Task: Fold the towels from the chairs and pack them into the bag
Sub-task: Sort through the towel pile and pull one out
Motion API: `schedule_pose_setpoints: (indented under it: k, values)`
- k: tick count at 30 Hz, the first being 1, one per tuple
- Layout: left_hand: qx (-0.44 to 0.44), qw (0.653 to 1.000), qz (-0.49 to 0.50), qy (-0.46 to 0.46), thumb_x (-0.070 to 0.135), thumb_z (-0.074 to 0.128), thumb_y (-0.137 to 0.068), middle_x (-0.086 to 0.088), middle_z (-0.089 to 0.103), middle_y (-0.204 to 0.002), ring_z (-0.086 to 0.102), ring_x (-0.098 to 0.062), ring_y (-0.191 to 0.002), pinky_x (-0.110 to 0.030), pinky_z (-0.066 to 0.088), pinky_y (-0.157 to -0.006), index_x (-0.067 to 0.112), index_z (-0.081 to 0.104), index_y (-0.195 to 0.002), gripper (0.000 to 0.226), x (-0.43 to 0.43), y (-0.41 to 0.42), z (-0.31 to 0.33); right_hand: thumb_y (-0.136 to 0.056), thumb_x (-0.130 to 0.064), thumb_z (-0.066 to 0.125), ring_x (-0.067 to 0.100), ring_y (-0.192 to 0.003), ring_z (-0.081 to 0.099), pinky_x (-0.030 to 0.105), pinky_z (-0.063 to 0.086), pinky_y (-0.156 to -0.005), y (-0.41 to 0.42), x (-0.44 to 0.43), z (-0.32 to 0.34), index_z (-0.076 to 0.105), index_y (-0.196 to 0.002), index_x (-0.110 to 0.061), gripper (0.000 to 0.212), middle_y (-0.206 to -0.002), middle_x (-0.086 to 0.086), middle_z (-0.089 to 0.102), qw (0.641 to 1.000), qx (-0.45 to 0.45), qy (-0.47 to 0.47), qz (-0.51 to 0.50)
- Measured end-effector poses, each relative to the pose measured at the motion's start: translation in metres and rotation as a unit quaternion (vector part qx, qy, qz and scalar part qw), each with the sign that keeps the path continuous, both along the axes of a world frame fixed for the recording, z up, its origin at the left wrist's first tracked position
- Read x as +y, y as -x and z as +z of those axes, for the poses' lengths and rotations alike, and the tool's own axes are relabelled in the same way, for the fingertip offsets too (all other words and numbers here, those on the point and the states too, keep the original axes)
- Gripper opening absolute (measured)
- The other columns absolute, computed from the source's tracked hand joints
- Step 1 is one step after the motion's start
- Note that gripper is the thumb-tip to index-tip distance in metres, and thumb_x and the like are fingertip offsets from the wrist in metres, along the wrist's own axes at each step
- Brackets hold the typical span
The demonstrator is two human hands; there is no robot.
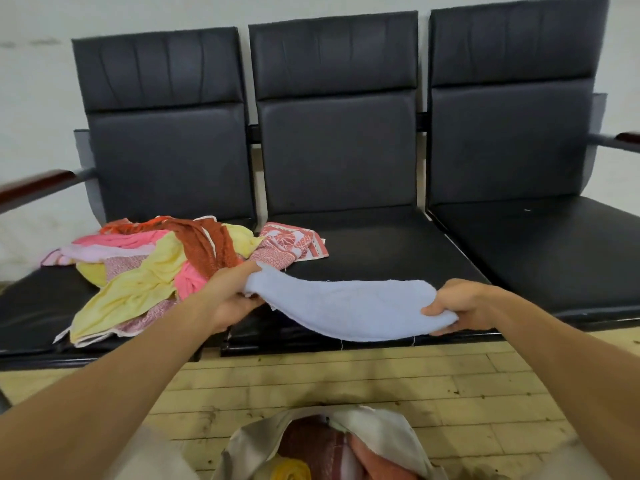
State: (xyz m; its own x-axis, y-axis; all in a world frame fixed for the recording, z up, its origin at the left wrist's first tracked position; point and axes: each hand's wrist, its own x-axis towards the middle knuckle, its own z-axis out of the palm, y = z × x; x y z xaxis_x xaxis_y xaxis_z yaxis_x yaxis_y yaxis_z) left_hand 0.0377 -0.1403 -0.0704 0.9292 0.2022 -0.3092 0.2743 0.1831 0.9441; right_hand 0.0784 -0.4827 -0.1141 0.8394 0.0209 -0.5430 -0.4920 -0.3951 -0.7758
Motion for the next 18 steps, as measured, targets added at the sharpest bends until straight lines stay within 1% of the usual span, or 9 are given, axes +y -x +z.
schedule_pose_setpoints:
  k: [2,4,6,8,10,12,15,16,18]
  values:
    - [-0.011,0.999,0.000,0.036,0.010,0.049,-0.097,-0.015,0.063,-0.109,0.058,-0.018,-0.072,-0.029,0.053,-0.067,-0.001,0.050,-0.129,0.034,-0.019,-0.003,0.012,-0.090,-0.004,0.065,0.032,-0.099,0.066,0.037,0.059,-0.065,0.001,-0.003,-0.003,0.051,-0.123,0.003,0.036,-0.119,0.019,0.061,1.000,0.007,-0.014,0.001]
    - [-0.006,0.998,-0.016,0.068,0.006,0.048,-0.096,-0.012,0.062,-0.100,0.060,-0.019,-0.082,-0.031,0.051,-0.077,0.004,0.051,-0.125,0.029,-0.037,-0.013,0.020,-0.095,-0.015,0.062,0.031,-0.099,0.067,0.040,0.059,-0.067,0.000,-0.005,-0.005,0.052,-0.121,0.001,0.032,-0.117,0.018,0.064,1.000,-0.004,-0.027,-0.009]
    - [-0.006,0.997,-0.024,0.069,0.004,0.049,-0.095,-0.013,0.060,-0.097,0.062,-0.018,-0.084,-0.029,0.050,-0.078,0.001,0.053,-0.118,0.023,-0.059,-0.021,0.027,-0.099,-0.016,0.057,0.031,-0.098,0.067,0.041,0.057,-0.068,-0.002,-0.009,-0.006,0.052,-0.122,0.002,0.030,-0.115,0.018,0.065,0.997,-0.013,-0.067,-0.034]
    - [-0.017,0.999,-0.037,0.029,0.002,0.044,-0.096,-0.013,0.057,-0.085,0.063,-0.016,-0.068,-0.026,0.047,-0.066,0.001,0.054,-0.101,0.011,-0.085,-0.030,0.029,-0.100,-0.011,0.053,0.029,-0.095,0.066,0.041,0.056,-0.070,-0.003,-0.014,-0.007,0.052,-0.122,0.003,0.027,-0.112,0.017,0.066,0.991,-0.016,-0.116,-0.070]
    - [-0.013,0.999,-0.051,-0.005,0.004,0.046,-0.094,-0.013,0.058,-0.085,0.060,-0.018,-0.068,-0.026,0.049,-0.055,0.005,0.053,-0.095,0.008,-0.114,-0.034,0.031,-0.099,-0.004,0.048,0.027,-0.093,0.065,0.039,0.055,-0.071,-0.004,-0.018,-0.009,0.052,-0.122,0.004,0.024,-0.110,0.016,0.066,0.983,-0.014,-0.157,-0.098]
    - [-0.001,0.997,-0.070,-0.032,0.009,0.051,-0.092,-0.014,0.060,-0.091,0.059,-0.022,-0.076,-0.030,0.051,-0.065,0.007,0.053,-0.092,0.003,-0.138,-0.041,0.025,-0.099,-0.002,0.047,0.027,-0.096,0.064,0.038,0.055,-0.073,-0.005,-0.021,-0.012,0.053,-0.121,0.003,0.024,-0.113,0.017,0.065,0.977,-0.006,-0.185,-0.108]
    - [0.011,0.991,-0.112,-0.073,0.017,0.057,-0.091,-0.016,0.060,-0.090,0.059,-0.025,-0.081,-0.035,0.050,-0.079,0.006,0.056,-0.089,0.011,-0.172,-0.047,0.012,-0.099,-0.003,0.047,0.029,-0.102,0.064,0.038,0.056,-0.075,-0.004,-0.024,-0.013,0.055,-0.120,0.001,0.023,-0.118,0.018,0.065,0.973,0.007,-0.205,-0.110]
    - [0.011,0.987,-0.129,-0.100,0.019,0.059,-0.090,-0.016,0.060,-0.085,0.059,-0.026,-0.079,-0.035,0.050,-0.077,0.003,0.060,-0.091,0.016,-0.182,-0.046,0.005,-0.099,-0.004,0.047,0.030,-0.104,0.064,0.039,0.056,-0.077,-0.004,-0.025,-0.013,0.055,-0.120,0.002,0.023,-0.119,0.019,0.065,0.971,0.009,-0.211,-0.111]
    - [0.015,0.978,-0.169,-0.119,0.018,0.060,-0.088,-0.015,0.058,-0.075,0.057,-0.025,-0.068,-0.030,0.049,-0.064,-0.002,0.066,-0.092,0.021,-0.201,-0.044,-0.009,-0.101,-0.008,0.046,0.031,-0.104,0.063,0.043,0.055,-0.083,-0.005,-0.025,-0.014,0.056,-0.120,0.003,0.024,-0.120,0.019,0.064,0.967,0.009,-0.228,-0.114]
